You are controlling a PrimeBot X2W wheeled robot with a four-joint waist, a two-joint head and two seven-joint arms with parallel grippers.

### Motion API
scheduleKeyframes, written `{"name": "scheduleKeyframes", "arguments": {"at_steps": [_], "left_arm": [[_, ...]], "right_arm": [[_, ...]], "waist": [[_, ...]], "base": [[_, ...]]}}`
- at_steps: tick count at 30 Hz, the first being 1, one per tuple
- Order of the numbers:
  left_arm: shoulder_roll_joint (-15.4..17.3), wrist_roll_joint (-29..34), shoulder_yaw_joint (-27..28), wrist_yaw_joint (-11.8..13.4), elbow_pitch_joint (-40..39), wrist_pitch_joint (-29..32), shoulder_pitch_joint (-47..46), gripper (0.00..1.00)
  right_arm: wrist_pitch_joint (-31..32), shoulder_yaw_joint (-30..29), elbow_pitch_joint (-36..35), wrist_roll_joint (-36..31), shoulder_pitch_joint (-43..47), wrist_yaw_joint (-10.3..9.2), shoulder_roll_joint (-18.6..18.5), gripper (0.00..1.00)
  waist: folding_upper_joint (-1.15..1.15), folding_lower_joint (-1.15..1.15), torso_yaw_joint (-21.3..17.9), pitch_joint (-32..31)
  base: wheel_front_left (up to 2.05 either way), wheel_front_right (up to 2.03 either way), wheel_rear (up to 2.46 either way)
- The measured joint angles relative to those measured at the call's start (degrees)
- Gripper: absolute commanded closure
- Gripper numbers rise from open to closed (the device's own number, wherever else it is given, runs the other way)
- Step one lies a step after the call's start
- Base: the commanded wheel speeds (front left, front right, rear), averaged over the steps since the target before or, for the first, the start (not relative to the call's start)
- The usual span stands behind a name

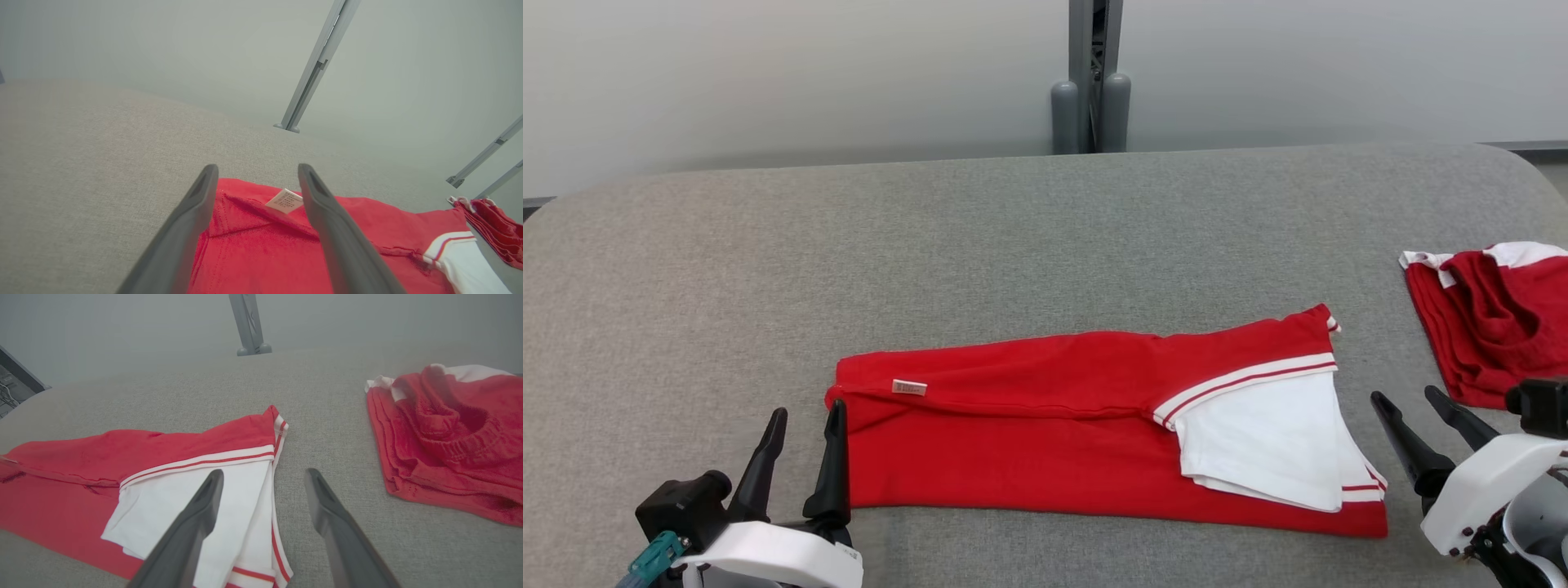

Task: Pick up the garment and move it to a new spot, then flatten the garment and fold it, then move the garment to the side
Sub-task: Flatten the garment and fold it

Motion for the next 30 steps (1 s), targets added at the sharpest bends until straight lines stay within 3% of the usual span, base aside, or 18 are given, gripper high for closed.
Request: {"name": "scheduleKeyframes", "arguments": {"at_steps": [16, 30], "left_arm": [[0.5, 2.8, -0.7, 1.0, -0.9, 0.0, -1.1, 0.0], [-0.1, 2.8, -0.7, 0.7, -1.4, 0.0, -1.9, 0.0]], "right_arm": [[8.3, -4.2, 14.2, -2.8, -7.7, 0.0, 3.0, 0.0], [15.3, -3.4, 21.7, 3.7, -11.8, 0.0, 4.8, 0.0]], "waist": [[0.0, 0.0, 6.0, 0.6], [0.0, 0.0, 9.1, 2.2]], "base": [[0.0, 0.0, 0.0], [0.0, 0.0, 0.0]]}}
